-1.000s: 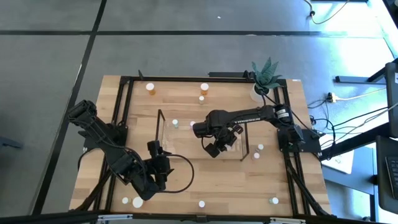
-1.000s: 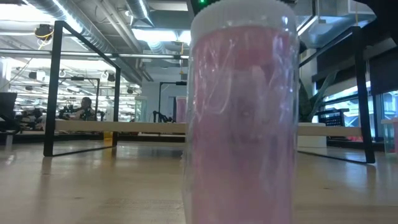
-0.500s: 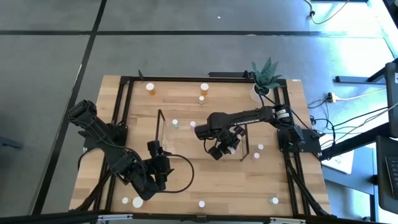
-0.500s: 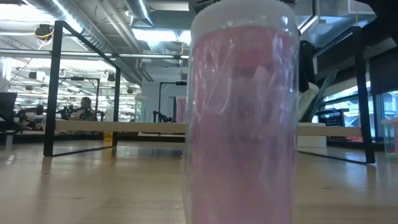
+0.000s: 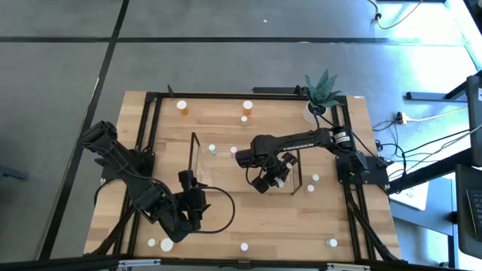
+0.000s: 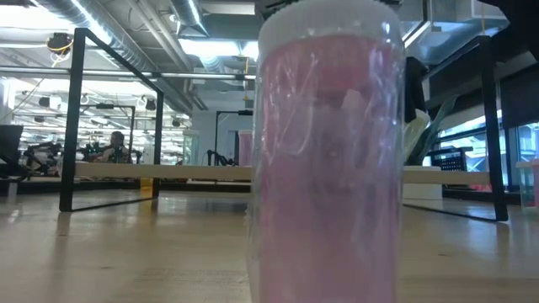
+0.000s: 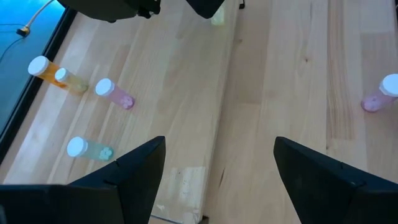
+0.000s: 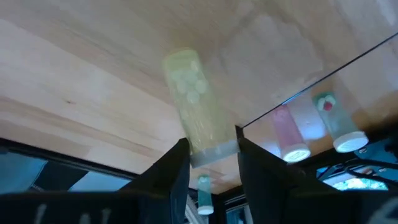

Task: Pick and place medicine bottles onto shelf by color
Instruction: Put the bottom right yellow pill bottle on the shelf

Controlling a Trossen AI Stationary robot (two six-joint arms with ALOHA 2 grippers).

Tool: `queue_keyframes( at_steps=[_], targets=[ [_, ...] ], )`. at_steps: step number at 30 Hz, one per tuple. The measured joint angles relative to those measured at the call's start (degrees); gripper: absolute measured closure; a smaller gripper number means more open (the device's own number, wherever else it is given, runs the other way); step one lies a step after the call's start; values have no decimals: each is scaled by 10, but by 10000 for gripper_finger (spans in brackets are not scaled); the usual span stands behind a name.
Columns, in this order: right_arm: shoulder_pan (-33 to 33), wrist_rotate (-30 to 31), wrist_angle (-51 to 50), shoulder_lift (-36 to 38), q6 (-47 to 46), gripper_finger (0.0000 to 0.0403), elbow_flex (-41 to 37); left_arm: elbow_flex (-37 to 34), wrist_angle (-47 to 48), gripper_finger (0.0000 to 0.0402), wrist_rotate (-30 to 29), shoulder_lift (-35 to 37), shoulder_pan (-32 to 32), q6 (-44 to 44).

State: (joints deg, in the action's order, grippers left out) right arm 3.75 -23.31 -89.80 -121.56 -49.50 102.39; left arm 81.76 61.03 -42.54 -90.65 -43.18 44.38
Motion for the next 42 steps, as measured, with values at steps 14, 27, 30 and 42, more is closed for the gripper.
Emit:
queue_keyframes(
  at_steps=[14,27,30,42],
  targets=[
    [4,-73,-2,0,-12,275,0,0,0,108,0,0,0,0],
    [122,-66,-2,0,-80,275,0,0,0,108,0,0,0,0],
    [146,-55,2,0,-102,275,0,0,0,108,0,0,0,0],
    [147,25,26,0,-73,275,0,0,0,108,-9,0,0,0]
  ],
)
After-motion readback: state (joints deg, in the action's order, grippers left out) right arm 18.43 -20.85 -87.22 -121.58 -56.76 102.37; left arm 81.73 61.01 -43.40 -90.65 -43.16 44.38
